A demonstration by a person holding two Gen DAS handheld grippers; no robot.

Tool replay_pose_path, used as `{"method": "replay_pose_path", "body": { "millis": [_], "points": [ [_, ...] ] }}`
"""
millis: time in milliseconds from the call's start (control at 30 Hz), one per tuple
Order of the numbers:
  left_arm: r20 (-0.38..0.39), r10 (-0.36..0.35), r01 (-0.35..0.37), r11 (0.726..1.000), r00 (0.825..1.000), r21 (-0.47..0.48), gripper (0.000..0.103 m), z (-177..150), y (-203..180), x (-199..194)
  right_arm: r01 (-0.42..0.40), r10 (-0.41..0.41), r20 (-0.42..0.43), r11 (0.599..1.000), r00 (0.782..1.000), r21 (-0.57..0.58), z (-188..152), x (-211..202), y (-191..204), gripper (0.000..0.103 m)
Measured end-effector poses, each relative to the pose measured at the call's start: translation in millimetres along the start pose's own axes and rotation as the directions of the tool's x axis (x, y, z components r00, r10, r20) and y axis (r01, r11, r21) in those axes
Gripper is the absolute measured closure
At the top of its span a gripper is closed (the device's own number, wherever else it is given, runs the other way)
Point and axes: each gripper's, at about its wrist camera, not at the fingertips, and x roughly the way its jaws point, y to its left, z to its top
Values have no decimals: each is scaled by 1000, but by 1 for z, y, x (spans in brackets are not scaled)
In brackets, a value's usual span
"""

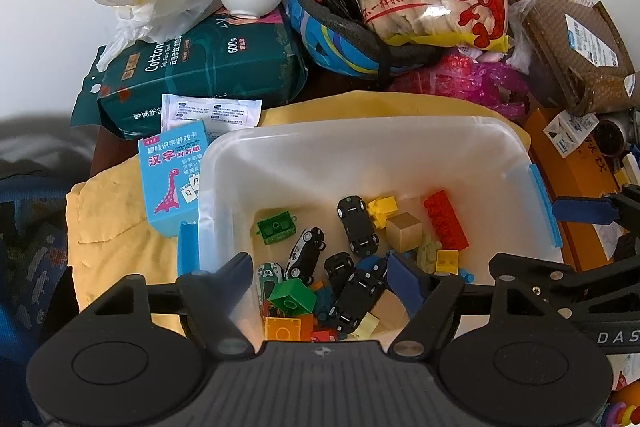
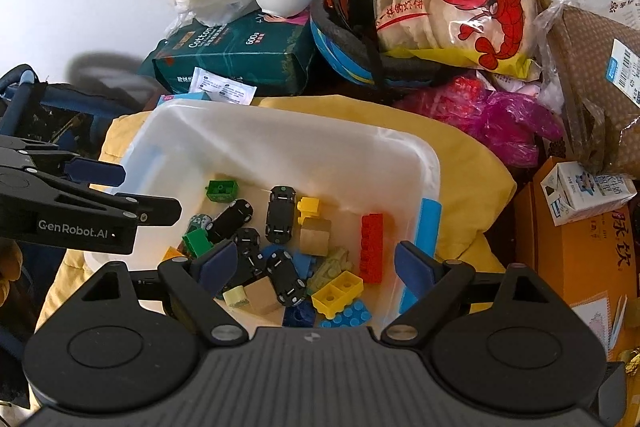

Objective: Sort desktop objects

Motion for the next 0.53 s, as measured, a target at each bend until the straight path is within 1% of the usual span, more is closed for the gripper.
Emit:
{"method": "replay_pose_path", "body": {
  "millis": [133,233,533],
  "points": [
    [0,3,-3,1000,1000,3,25,-1,-1,1,0,0,0,1000,1000,-2,0,0,-1,14],
    [5,-9,9,1000,1000,-5,25,-3,-1,0,1,-1,-1,1000,1000,-5,-1,0,1,14],
    [22,12,-12,1000,1000,-1,25,-3,-4,-1,4,-4,-1,1000,1000,-10,-3,0,1,14]
  ]
}}
